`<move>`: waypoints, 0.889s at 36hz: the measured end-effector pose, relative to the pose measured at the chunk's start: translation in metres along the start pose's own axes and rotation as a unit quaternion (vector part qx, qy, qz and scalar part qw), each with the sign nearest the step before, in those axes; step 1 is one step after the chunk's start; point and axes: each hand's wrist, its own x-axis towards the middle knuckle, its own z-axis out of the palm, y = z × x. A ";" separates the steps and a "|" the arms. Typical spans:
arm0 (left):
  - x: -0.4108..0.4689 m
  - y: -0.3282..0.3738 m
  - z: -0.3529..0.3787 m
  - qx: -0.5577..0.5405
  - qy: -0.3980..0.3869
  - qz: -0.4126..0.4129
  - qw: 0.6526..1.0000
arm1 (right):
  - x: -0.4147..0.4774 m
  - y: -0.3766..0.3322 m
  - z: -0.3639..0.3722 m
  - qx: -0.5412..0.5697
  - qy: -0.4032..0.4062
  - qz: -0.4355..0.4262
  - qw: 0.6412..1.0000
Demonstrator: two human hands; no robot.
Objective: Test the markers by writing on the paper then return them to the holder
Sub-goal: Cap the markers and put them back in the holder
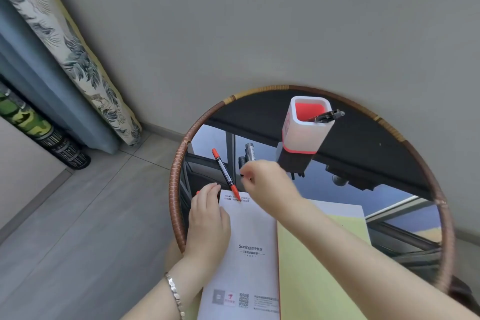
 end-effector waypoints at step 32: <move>0.001 0.071 -0.045 -0.247 -0.114 -0.064 0.960 | -0.084 0.044 -0.056 0.607 0.059 0.247 0.753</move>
